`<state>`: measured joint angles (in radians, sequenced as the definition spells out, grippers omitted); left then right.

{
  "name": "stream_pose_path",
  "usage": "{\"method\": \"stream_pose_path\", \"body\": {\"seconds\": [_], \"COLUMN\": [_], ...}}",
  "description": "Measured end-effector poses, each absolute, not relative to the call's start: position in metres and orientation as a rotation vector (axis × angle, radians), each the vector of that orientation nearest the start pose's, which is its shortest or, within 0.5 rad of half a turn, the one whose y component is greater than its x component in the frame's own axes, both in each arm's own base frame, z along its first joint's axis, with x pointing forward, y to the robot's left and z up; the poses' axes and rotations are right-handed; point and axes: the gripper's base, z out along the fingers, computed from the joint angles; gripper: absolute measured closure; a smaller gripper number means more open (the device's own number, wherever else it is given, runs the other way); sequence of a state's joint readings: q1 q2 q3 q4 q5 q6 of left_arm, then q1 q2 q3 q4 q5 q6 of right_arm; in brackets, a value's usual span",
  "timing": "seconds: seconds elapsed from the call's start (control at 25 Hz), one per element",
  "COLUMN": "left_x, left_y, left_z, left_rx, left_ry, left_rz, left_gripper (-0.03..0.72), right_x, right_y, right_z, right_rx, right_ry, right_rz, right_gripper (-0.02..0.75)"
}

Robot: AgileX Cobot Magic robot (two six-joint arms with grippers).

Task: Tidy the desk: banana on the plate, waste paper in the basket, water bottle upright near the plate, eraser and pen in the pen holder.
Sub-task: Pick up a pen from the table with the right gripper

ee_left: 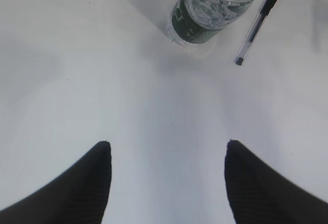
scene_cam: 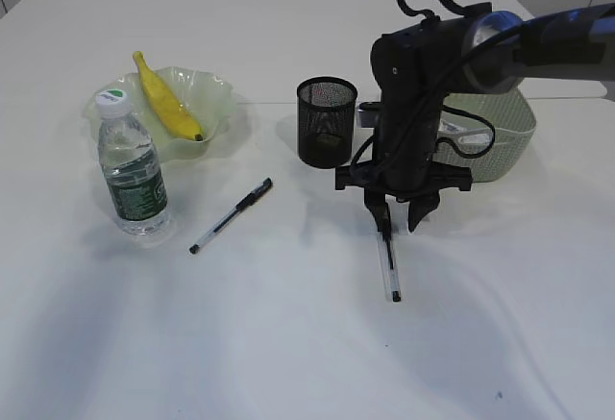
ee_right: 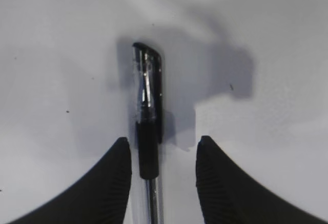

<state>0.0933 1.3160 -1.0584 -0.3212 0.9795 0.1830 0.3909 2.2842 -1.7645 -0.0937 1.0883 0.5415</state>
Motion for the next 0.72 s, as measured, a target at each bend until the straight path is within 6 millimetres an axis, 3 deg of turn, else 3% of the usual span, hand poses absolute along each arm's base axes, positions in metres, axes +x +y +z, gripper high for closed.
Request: {"method": "stream_pose_path", "body": {"seconds": [0.72], "left_x": [0.2567], "left_y": [0.0002], "left_z": [0.3062], "left_rx": [-0.046], "left_ry": [2.659], "left_rz": [-0.324], "left_gripper": [0.199], "right_x": [0.4274], "right_y": [0.1646], "right_z": [0.1337], "right_rx": [0.162], "right_ry": [3.035], "right_rz": [-0.065], "right_gripper": [0.422]}}
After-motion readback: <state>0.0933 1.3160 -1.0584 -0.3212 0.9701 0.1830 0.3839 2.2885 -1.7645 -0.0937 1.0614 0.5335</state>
